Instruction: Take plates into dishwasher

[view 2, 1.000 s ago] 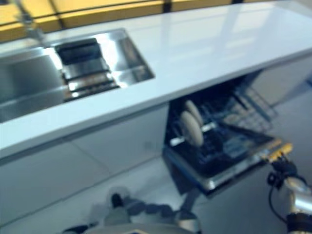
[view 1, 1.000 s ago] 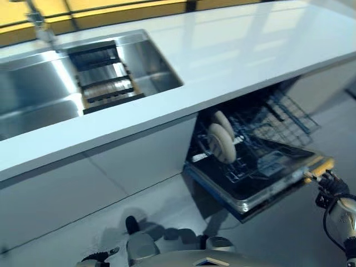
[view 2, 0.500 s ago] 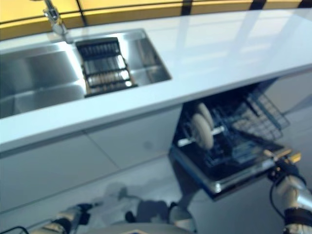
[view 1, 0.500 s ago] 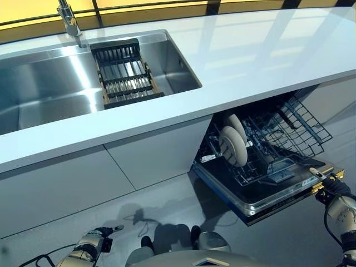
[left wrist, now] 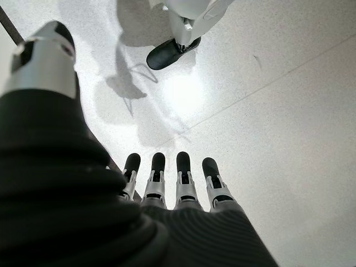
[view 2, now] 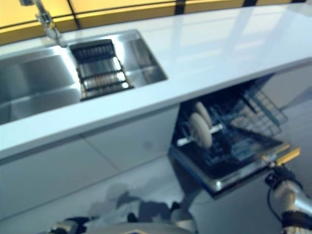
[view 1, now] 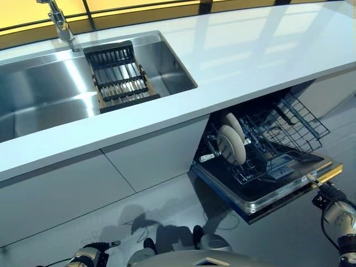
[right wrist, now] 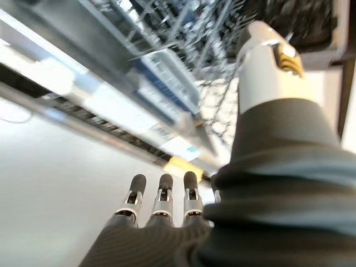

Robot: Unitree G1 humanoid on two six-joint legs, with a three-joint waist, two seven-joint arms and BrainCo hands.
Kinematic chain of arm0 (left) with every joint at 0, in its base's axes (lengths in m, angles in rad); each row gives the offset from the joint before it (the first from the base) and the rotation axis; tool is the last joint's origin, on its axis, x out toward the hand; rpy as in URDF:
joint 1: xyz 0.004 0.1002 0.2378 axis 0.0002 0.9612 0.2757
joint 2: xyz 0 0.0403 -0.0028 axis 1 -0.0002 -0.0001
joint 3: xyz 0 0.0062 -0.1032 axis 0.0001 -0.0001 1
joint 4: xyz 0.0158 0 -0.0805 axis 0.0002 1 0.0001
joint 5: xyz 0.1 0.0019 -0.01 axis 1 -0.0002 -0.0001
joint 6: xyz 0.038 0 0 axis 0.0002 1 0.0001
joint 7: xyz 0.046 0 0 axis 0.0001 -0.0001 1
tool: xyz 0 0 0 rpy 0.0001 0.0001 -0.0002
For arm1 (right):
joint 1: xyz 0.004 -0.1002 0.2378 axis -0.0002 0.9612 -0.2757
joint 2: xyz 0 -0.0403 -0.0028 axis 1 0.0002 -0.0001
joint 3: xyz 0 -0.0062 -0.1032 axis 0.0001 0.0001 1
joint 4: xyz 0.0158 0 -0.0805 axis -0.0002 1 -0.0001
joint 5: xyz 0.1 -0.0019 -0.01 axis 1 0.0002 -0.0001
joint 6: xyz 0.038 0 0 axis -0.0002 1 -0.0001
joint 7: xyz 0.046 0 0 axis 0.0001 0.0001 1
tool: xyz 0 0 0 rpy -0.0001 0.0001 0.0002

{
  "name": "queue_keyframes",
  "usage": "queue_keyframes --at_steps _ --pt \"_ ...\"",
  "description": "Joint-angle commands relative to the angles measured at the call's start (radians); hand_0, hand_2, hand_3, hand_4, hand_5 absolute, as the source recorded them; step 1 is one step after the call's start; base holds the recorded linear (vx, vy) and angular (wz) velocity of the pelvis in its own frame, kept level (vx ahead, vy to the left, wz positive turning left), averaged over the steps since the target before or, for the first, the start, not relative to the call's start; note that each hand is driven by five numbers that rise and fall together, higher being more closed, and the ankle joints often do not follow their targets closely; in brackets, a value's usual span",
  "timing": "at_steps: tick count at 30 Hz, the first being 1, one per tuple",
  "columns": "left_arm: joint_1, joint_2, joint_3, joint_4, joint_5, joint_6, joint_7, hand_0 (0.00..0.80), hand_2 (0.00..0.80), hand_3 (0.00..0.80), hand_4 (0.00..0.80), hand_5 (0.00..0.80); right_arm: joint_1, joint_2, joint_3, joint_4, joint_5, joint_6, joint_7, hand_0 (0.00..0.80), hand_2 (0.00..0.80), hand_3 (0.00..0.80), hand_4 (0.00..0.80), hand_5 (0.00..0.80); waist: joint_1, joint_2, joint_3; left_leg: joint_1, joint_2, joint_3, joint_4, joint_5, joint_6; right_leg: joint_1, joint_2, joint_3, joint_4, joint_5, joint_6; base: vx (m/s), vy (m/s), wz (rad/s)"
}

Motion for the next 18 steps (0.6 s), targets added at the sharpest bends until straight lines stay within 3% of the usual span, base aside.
queue_keyframes --at_steps 1,7,10,18 --pt "-0.021 0.05 0.049 0.057 0.009 0.005 0.018 0.0 0.0 0.0 0.0 0.0 -0.008 0.006 -0.023 0.083 0.043 -0.077 0.03 0.0 0.0 0.0 0.0 0.0 0.011 -0.023 -0.009 -0.061 0.022 -0.032 0.188 -0.116 0.045 -0.035 -0.073 0.021 0.084 0.038 0.085 -0.116 -0.316 -0.07" --pt "-0.034 0.037 0.066 0.064 0.029 -0.05 0.027 0.0 0.0 0.0 0.0 0.0 0.017 0.02 -0.036 0.216 0.057 -0.086 0.103 0.0 0.0 0.0 0.0 0.0 0.017 -0.027 -0.006 -0.072 0.069 -0.017 0.179 -0.08 0.008 0.012 -0.044 -0.008 0.059 -0.016 0.069 -0.093 -0.149 -0.02" --pt "-0.033 0.026 0.059 0.053 0.032 -0.054 0.03 0.0 0.0 0.0 0.0 0.0 0.026 0.025 -0.036 0.29 0.037 -0.099 0.149 0.0 0.0 0.0 0.0 0.0 0.017 -0.007 -0.011 -0.064 0.077 -0.019 0.131 -0.042 -0.014 0.034 -0.041 -0.034 0.048 -0.035 0.06 -0.043 -0.049 0.07" --pt "-0.039 0.031 0.046 0.006 0.011 -0.05 0.033 0.0 0.0 0.0 0.0 0.0 0.009 0.051 0.011 0.369 0.055 -0.19 0.227 0.0 0.0 0.0 0.0 0.0 0.023 0.041 0.018 -0.097 0.097 -0.041 0.095 0.012 -0.038 0.026 -0.028 -0.061 0.071 -0.071 0.034 -0.085 -0.055 0.04"
